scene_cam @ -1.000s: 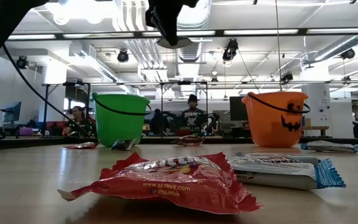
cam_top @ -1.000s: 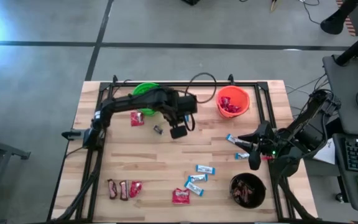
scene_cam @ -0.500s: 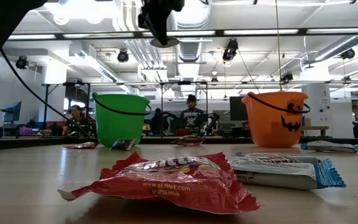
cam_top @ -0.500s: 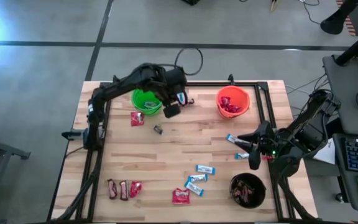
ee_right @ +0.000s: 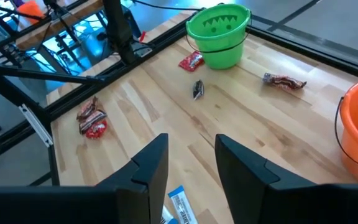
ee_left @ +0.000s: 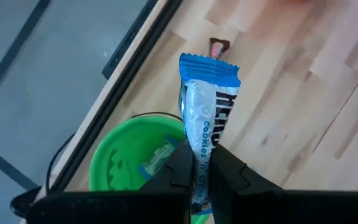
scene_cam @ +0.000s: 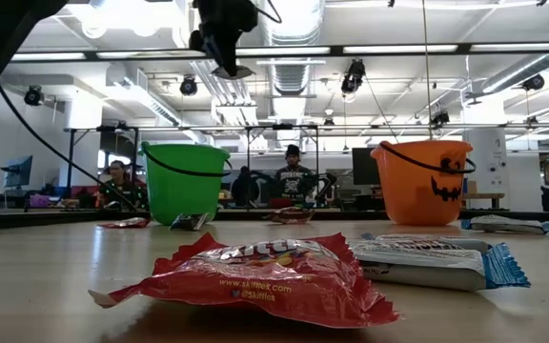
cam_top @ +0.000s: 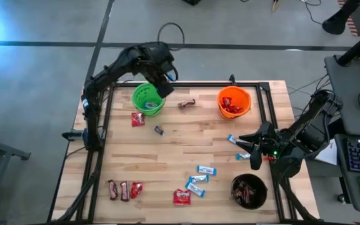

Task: Sort candy
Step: Put the white candy into the green bucket

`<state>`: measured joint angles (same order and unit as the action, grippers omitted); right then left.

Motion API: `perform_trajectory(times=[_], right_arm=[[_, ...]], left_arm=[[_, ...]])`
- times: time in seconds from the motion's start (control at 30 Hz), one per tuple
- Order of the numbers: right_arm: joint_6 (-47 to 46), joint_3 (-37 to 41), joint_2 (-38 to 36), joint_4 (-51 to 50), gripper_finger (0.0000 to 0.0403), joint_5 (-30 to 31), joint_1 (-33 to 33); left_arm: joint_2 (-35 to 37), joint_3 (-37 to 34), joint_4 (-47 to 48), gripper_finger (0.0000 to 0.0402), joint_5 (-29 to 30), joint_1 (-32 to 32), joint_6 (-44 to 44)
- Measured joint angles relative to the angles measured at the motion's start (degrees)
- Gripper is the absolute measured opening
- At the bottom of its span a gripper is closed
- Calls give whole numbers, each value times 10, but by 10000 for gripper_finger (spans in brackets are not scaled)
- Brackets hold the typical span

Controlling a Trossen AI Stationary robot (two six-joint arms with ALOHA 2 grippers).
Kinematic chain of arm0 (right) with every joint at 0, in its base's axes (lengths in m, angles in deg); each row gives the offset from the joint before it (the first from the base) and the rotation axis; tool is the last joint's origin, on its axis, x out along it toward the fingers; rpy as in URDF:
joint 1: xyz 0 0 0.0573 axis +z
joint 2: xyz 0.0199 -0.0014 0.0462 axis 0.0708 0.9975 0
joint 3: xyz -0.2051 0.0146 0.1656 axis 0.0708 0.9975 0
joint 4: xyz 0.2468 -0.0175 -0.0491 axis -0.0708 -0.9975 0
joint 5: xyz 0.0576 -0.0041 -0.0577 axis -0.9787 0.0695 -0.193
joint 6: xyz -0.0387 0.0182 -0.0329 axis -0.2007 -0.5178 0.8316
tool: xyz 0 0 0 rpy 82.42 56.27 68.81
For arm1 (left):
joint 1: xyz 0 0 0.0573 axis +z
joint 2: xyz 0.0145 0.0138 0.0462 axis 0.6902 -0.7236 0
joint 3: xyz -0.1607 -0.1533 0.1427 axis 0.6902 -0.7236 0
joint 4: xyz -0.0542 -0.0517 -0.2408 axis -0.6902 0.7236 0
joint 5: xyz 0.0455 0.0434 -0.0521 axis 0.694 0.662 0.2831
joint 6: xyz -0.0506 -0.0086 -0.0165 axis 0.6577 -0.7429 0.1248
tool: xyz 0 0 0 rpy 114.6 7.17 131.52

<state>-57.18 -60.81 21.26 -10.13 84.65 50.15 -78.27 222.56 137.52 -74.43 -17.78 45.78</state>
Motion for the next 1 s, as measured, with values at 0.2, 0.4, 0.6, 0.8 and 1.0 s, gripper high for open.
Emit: perform_trajectory(times=[0.2, 0.4, 0.6, 0.8, 1.0], right_arm=[[-1, 0, 0, 0, 123, 0, 0], [0, 0, 0, 0, 121, 0, 0], [-2, 0, 0, 0, 122, 0, 0], [-12, 0, 0, 0, 122, 0, 0], [-11, 0, 0, 0, 120, 6, 0]], left_arm=[[18, -1, 0, 2, -20, 29, 17], [34, -1, 0, 2, -26, 37, 10], [45, -6, 0, 2, -40, 44, 6], [70, -78, 0, 2, -44, 44, -6], [121, -191, 0, 1, -42, 48, -11]])
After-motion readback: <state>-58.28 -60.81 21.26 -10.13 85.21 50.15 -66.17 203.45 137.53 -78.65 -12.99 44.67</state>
